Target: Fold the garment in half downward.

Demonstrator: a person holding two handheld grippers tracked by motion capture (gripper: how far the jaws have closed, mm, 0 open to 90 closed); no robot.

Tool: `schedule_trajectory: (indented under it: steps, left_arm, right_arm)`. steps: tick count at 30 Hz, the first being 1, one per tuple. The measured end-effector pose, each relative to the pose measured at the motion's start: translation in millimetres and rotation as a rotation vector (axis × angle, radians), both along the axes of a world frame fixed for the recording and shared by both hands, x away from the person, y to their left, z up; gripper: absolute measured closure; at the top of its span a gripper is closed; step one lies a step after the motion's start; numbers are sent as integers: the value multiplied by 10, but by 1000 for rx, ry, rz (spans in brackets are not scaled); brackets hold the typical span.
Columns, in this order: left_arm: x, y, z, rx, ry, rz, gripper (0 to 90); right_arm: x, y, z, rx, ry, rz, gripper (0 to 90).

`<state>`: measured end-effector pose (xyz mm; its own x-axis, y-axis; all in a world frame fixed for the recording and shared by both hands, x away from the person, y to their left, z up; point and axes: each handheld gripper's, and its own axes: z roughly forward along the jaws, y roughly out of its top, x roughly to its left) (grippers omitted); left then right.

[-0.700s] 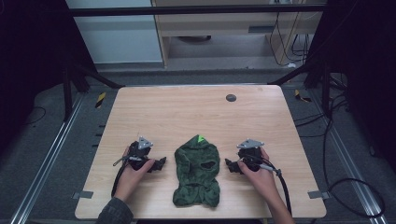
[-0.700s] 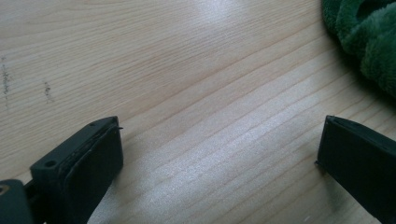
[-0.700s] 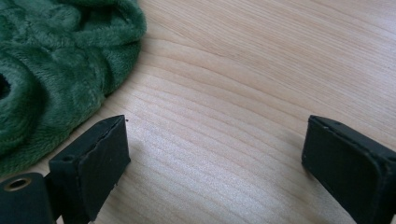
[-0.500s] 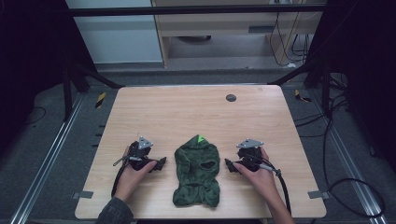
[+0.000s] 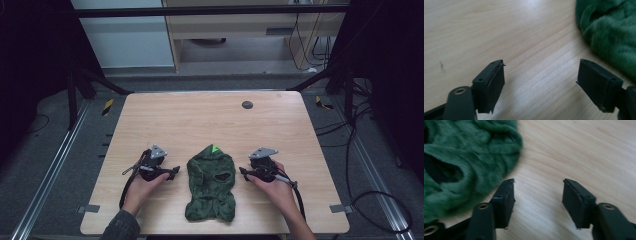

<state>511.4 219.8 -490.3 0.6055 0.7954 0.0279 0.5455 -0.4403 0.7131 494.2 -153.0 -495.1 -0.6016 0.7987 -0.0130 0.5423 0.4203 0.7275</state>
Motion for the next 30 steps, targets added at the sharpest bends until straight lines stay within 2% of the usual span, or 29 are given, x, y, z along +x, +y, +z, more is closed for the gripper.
schedule_trajectory:
  steps: [2, 7, 11, 13, 15, 21, 22, 25, 30]
  left_arm:
    - [44, -17, 83, -4, -6, -4, 263]
    - [160, -129, 230, 30, -8, -57, 322]
    - [273, -247, 337, 22, 6, -98, 354]
    - [310, -309, 367, -14, 23, -108, 369]
    - [339, -369, 384, -24, 34, -125, 378]
    - [366, -557, 296, 60, 43, -163, 377]
    - [366, -557, 296, 60, 43, -163, 376]
    - [377, -562, 176, 73, 79, -166, 362]
    - [367, -527, 94, 63, 107, -172, 328]
  right_arm:
    - [37, 55, 48, -22, 1, 29, 522]
    - [117, 142, 163, -34, 21, 75, 627]
    - [229, 221, 255, -46, 46, 119, 723]
    - [290, 254, 286, -27, 58, 130, 743]
    - [336, 300, 305, -29, 72, 141, 739]
    - [433, 395, 240, -29, 106, 150, 665]
    - [433, 395, 240, -29, 106, 150, 665]
    - [440, 424, 190, -30, 123, 154, 628]
    - [443, 471, 143, -35, 139, 159, 571]
